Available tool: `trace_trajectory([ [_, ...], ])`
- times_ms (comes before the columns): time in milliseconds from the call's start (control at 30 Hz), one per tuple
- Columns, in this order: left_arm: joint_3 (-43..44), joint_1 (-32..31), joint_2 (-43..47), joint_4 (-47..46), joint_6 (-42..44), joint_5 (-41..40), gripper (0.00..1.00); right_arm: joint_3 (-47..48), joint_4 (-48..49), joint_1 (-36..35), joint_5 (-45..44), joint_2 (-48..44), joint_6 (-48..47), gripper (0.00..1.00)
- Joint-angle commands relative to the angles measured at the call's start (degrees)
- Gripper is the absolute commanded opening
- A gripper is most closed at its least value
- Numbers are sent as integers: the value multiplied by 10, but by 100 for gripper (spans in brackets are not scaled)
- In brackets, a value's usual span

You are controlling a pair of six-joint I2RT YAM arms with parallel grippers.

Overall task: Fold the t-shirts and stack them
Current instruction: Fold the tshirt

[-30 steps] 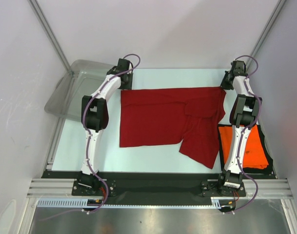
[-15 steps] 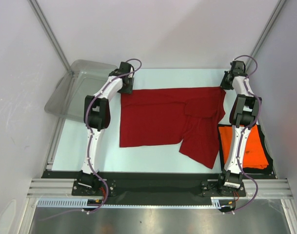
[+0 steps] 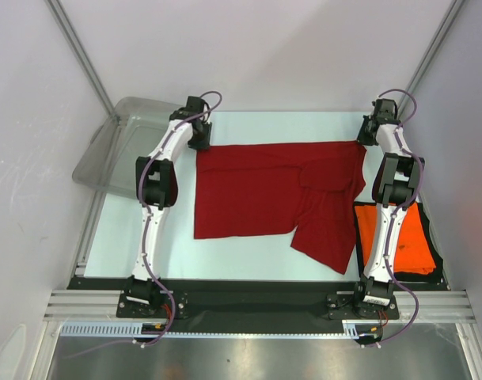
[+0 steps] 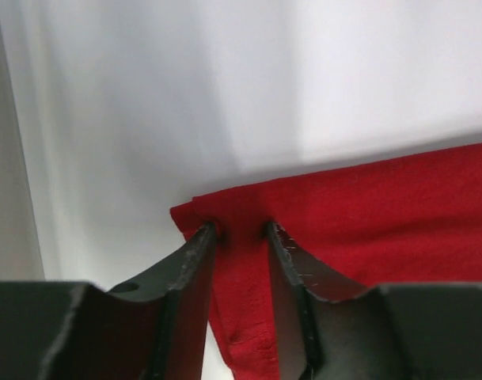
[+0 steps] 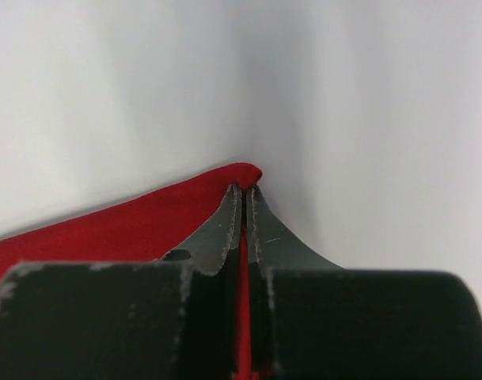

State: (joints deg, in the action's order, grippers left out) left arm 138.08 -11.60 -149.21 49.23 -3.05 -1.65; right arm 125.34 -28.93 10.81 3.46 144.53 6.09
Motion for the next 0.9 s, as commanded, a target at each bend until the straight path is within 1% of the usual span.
trace_trajectory([
  [0,15,23,-21,30,-2,53,35,-8,16,-3,-14,-28,-13,0],
  [67,14,18,-20,27,1,45,29,-8,16,-3,-14,-29,-14,0],
  [100,14,17,-19,27,1,39,22,-8,16,-3,-14,-29,-14,0],
  [167,15,15,-16,24,1,29,18,-8,17,-3,-14,-30,-13,0],
  [233,14,15,-12,17,2,19,11,-7,19,-4,-14,-31,-13,0],
  [267,15,15,-10,15,4,18,11,-7,18,-4,-14,-32,-13,0],
  [300,13,16,-8,9,6,0,6,-7,19,-4,-14,-32,-13,0],
  [367,4,15,-1,-1,13,-11,1,-7,18,-4,-15,-32,-13,0],
  [500,-20,15,15,-44,27,-34,0,-8,19,-5,-19,-30,-12,0],
  [667,-25,15,26,-83,29,-42,0,-8,31,-9,-19,-29,-9,0],
  [867,-26,16,32,-135,64,-58,0,-8,49,-13,-29,-24,-5,0],
])
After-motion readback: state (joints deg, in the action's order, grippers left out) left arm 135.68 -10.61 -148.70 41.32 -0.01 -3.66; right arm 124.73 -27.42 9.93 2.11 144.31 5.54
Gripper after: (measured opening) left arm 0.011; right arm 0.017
